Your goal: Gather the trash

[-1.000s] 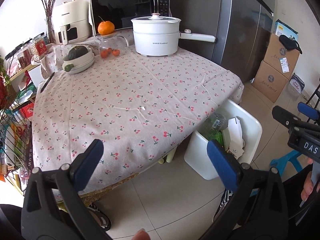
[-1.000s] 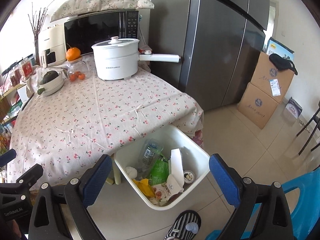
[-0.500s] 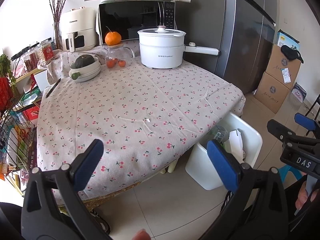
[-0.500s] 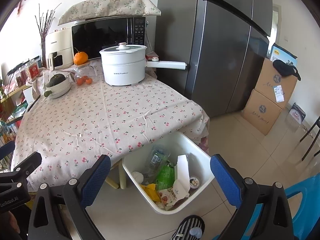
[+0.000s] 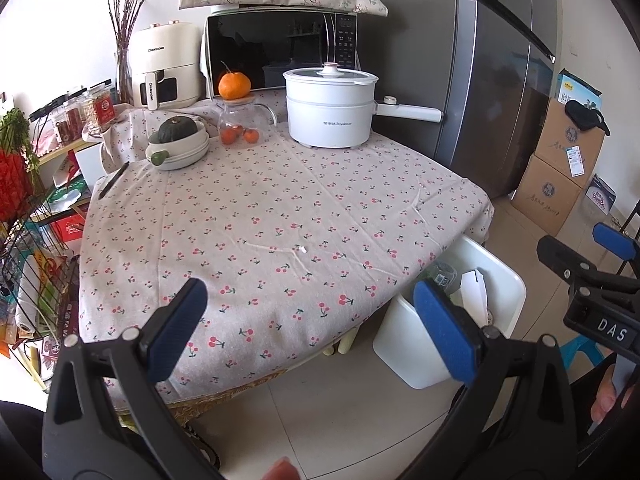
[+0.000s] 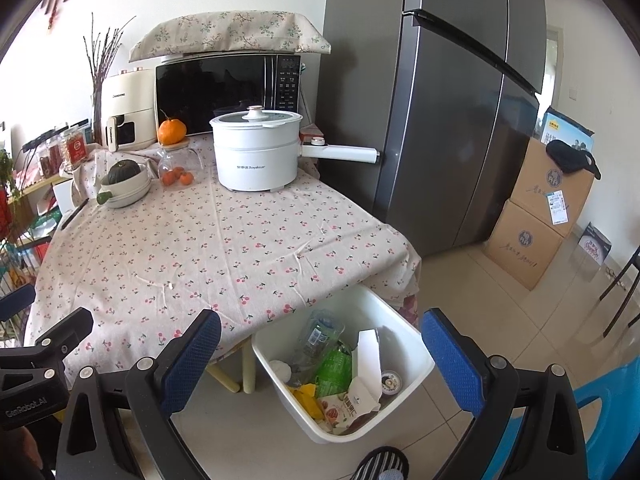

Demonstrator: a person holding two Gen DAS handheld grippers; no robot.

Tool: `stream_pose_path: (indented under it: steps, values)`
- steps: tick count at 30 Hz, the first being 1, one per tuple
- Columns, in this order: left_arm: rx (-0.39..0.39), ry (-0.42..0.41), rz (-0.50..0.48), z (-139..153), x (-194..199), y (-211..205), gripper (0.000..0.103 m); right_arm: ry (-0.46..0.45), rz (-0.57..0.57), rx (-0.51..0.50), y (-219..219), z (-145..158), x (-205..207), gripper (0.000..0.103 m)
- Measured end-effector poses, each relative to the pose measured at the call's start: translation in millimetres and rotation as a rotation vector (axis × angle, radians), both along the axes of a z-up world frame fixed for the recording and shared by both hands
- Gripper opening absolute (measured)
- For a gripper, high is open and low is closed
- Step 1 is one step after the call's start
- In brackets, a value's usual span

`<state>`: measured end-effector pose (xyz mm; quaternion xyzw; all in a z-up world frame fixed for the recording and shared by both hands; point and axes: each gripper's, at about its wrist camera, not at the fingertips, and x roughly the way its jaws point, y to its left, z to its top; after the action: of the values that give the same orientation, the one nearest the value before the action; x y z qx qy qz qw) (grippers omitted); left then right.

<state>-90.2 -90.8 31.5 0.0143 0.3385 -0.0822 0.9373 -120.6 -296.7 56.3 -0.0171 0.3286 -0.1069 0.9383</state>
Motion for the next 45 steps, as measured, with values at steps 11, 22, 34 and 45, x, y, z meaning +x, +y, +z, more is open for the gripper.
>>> stream_pose_path:
  steps: [11, 22, 34, 45]
  values:
    - [-0.006, -0.011, -0.002, 1.9, -2.4, -0.9, 0.103, 0.009, -0.003, 0.003, -0.8, -3.0, 0.4, 0.102]
    - [-0.003, -0.019, -0.006, 3.6, -3.8, -1.3, 0.103, 0.013, -0.004, 0.001, -1.3, -3.9, 0.5, 0.102]
    - [0.001, -0.021, -0.005, 4.3, -3.8, -1.3, 0.103, 0.015, -0.004, 0.000, -1.3, -3.7, 0.1, 0.102]
    - [0.001, -0.016, -0.010, 5.3, -2.4, -1.2, 0.103, 0.016, -0.004, -0.002, -2.5, -4.3, 1.3, 0.102]
